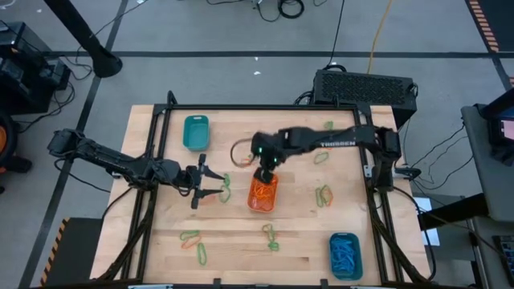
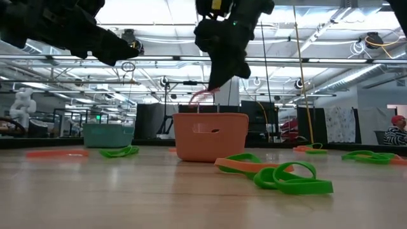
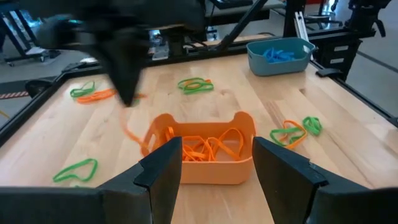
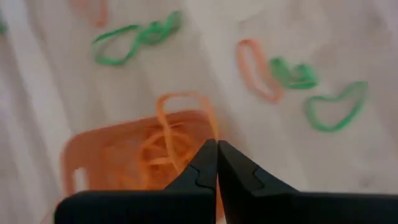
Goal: Sort rubber bands into baskets
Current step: Put the orange rubber band into the orange bin
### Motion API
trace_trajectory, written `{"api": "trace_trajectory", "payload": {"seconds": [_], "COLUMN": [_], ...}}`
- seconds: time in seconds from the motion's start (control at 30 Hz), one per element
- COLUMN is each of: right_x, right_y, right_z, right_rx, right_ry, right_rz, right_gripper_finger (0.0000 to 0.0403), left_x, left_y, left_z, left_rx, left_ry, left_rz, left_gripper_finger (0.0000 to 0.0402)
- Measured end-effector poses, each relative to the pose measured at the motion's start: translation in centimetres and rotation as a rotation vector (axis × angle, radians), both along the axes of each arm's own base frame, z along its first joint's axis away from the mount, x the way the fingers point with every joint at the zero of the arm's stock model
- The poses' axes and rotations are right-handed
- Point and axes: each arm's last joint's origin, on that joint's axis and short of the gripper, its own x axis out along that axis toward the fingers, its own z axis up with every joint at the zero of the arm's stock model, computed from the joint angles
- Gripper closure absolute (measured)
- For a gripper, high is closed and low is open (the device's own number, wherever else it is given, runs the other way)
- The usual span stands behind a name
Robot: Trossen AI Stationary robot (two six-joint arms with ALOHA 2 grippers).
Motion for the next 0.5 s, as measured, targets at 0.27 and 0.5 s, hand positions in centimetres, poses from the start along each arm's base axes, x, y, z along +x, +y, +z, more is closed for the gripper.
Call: {"api": "trace_trajectory", "payload": {"seconds": [0.27, 0.5], "right_x": [0.4, 0.0], "right_y": [4.8, 6.6], "right_z": [-0.6, -1.8], "right_rx": [0.03, 0.017], "right_ry": [0.02, 0.053], "right_rz": [0.051, 0.043], "right_gripper_finger": [0.0403, 0.0401], "left_x": [0.0, -0.1], "left_y": [0.1, 0.7], "left_z": [0.0, -0.4], "left_rx": [0.016, 0.065], "left_ry": [-0.003, 0.039], "left_rz": [0.03, 0.205], "left_gripper_finger": [0.0198, 0.0198]}}
